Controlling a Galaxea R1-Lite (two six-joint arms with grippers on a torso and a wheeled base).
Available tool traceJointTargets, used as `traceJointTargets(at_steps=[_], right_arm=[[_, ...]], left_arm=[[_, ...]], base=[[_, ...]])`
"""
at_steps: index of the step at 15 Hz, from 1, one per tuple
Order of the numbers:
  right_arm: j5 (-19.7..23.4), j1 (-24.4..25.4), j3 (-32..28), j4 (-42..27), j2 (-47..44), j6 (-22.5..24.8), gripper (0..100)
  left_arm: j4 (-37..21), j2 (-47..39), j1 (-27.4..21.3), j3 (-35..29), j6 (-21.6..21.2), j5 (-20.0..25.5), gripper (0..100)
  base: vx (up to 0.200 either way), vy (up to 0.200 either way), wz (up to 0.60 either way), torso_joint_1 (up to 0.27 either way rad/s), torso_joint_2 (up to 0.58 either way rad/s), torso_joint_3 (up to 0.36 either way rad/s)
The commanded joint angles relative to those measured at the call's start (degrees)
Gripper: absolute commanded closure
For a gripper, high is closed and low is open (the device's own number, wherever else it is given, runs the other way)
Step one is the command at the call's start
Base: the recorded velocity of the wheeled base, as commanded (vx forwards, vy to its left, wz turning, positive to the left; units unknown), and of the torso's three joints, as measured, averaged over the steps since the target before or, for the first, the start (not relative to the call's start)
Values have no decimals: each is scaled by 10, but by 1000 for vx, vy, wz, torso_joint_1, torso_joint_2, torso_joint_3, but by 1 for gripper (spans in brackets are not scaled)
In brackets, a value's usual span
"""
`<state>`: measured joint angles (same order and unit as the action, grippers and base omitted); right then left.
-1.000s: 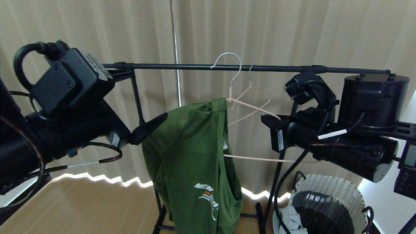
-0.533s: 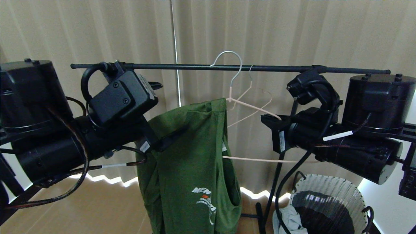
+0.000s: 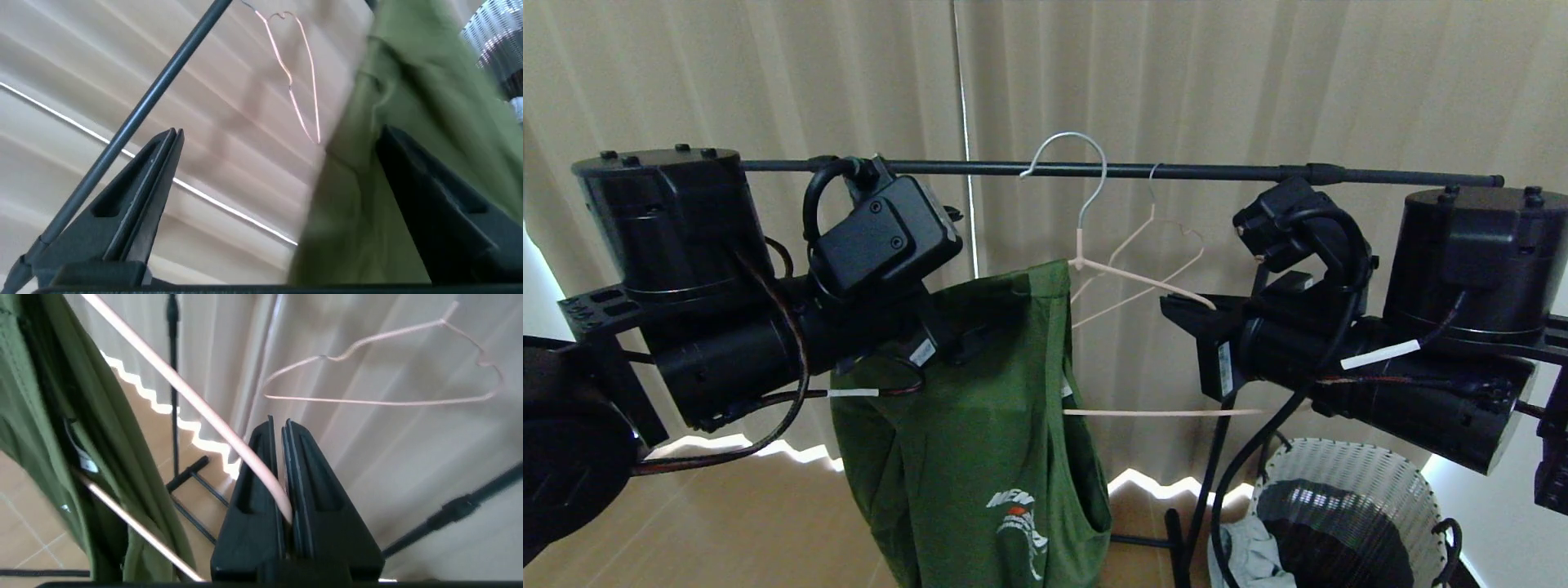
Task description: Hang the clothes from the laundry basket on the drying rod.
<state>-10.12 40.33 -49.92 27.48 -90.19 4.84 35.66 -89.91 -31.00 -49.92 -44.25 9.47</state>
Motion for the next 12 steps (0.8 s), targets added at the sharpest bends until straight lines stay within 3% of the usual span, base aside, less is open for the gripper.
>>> traceJointTargets(at_steps=[1, 4, 5, 12], right_arm=[[6, 1, 5, 0, 7, 10, 100], [14, 7, 19, 14, 16, 15, 100], [14, 7, 25, 26, 16, 16, 100], [14, 7, 27, 35, 12, 16, 100]], left_arm=[[0, -6, 1, -4, 0, 0, 0], [0, -6, 1, -4, -1, 0, 0], [0, -6, 1, -3, -1, 0, 100], [1, -4, 2, 11, 0, -1, 100]], base=[[0, 0, 0, 0, 0, 0], [0, 0, 0, 0, 0, 0], [0, 0, 0, 0, 0, 0], [0, 0, 0, 0, 0, 0]])
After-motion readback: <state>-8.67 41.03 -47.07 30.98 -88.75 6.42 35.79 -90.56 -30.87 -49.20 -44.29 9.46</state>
